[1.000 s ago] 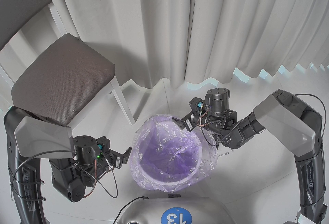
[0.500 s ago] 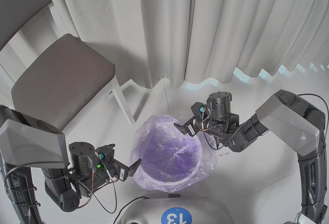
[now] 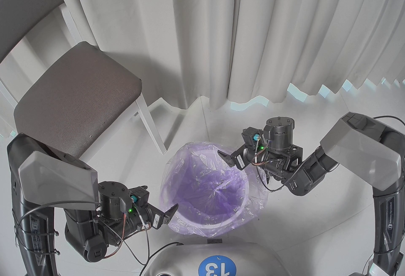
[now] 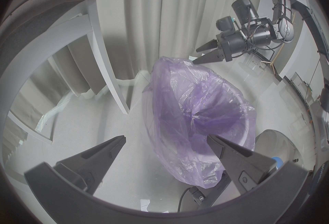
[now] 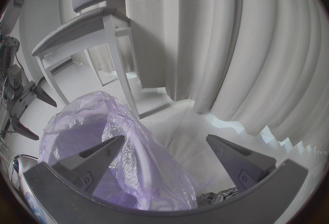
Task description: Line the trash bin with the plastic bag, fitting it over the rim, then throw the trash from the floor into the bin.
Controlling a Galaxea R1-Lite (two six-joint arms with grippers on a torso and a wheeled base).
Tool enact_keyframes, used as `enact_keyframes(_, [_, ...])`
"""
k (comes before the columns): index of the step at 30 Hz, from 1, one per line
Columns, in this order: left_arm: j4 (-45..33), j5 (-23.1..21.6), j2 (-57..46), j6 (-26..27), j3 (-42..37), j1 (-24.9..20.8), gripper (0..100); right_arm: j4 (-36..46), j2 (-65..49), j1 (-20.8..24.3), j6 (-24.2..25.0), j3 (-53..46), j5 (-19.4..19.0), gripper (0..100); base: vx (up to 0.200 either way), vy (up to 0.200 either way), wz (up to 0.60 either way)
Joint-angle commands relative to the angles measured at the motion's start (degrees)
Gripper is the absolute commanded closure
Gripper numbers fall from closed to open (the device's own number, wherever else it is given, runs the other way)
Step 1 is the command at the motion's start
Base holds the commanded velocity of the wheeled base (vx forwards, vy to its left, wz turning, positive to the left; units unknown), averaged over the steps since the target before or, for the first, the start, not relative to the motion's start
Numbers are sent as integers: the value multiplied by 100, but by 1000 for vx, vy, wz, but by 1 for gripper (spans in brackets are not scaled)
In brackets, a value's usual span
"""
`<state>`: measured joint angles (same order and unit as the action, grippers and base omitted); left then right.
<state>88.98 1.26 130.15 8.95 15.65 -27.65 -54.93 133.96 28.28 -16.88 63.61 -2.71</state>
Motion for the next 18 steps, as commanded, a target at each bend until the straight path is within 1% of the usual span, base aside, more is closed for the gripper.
enact_keyframes(1, [102, 6, -86, 10, -150, -48, 0, -334, -485, -51, 10, -885, 25, 0, 0, 0, 0])
enact_keyframes(4, [102, 15, -156, 19, -168, -48, 0, -589, -476, -25, 18, -991, 33, 0, 0, 0, 0])
enact_keyframes(9, [102, -3, -191, 19, -185, 5, 0, -738, -494, -51, 80, -1105, 25, 0, 0, 0, 0])
enact_keyframes(13, [102, -20, -139, 19, -221, -48, 0, -1116, -485, -60, 221, -1114, -46, 0, 0, 0, 0])
enact_keyframes(18, [102, -29, -165, 19, -256, -56, 0, -1626, -485, -77, 194, -1281, -72, 0, 0, 0, 0])
